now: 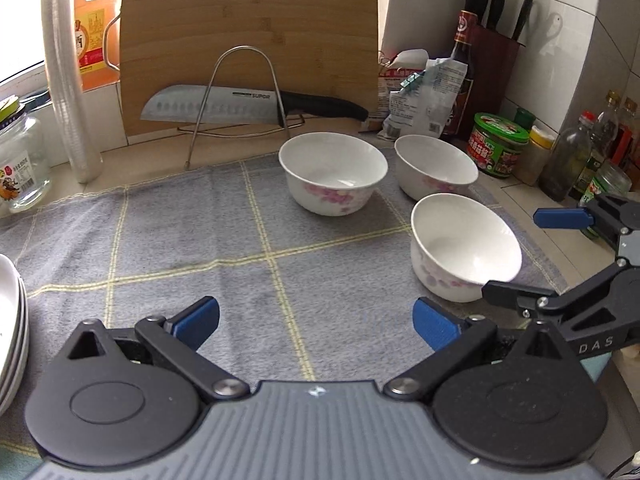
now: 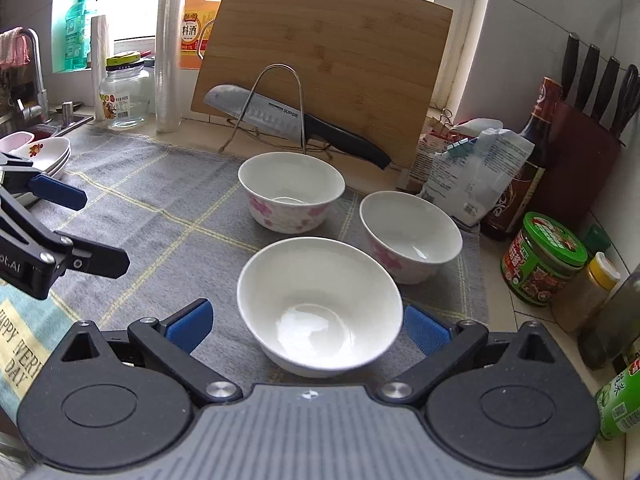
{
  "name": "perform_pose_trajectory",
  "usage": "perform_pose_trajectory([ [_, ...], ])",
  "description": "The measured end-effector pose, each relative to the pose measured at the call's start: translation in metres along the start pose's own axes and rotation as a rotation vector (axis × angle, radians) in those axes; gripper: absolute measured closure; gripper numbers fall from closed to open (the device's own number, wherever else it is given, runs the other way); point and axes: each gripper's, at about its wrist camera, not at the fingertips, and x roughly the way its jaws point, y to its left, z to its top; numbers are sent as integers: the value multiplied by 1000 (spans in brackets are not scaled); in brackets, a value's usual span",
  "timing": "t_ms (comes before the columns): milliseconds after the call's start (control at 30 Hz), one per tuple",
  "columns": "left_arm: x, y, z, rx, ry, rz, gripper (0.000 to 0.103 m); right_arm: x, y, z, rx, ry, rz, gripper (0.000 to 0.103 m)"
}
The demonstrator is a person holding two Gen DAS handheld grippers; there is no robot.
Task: Organize plates and bowls
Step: 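Close the left tool on the rim of a pink-flowered white bowl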
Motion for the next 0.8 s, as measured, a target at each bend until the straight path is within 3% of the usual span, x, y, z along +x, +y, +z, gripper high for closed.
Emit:
perform_pose_trajectory([
  [600,64,-73,47,64,71,-100,4,37,-29,-34,-17,21,126,0],
  [800,83,-85,56,71,103,-139,15,45,-35,-32,-38,6,161,0],
])
